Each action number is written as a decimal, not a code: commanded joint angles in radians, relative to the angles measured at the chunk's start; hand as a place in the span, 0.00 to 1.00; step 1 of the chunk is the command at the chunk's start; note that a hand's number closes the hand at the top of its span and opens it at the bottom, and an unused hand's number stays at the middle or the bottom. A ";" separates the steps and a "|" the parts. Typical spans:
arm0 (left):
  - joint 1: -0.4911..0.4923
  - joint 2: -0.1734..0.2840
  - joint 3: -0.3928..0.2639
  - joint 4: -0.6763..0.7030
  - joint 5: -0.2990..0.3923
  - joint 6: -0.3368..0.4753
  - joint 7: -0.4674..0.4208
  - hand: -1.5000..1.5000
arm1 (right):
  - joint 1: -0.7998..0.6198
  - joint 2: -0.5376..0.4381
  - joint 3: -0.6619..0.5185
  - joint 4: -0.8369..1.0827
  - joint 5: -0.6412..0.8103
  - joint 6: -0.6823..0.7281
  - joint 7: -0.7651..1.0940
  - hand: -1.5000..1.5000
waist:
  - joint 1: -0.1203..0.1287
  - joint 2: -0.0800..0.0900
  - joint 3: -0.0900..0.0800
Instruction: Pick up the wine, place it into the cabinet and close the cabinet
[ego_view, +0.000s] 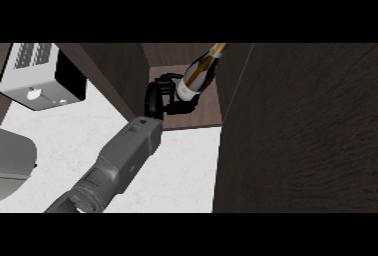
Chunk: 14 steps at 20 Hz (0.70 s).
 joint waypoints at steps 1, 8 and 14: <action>0.024 0.000 -0.018 -0.002 0.014 0.020 -0.023 1.00 | 0.010 0.022 0.027 -0.013 0.009 -0.011 0.007 0.00 | -0.014 0.001 0.000; 0.047 0.000 -0.017 0.036 0.011 0.012 -0.135 1.00 | 0.014 0.011 0.017 -0.011 -0.007 0.001 0.007 0.00 | -0.025 0.007 -0.001; -0.012 0.000 -0.002 0.053 0.018 -0.016 -0.118 1.00 | -0.008 0.031 0.025 0.021 0.015 -0.013 -0.010 0.00 | -0.010 0.005 -0.001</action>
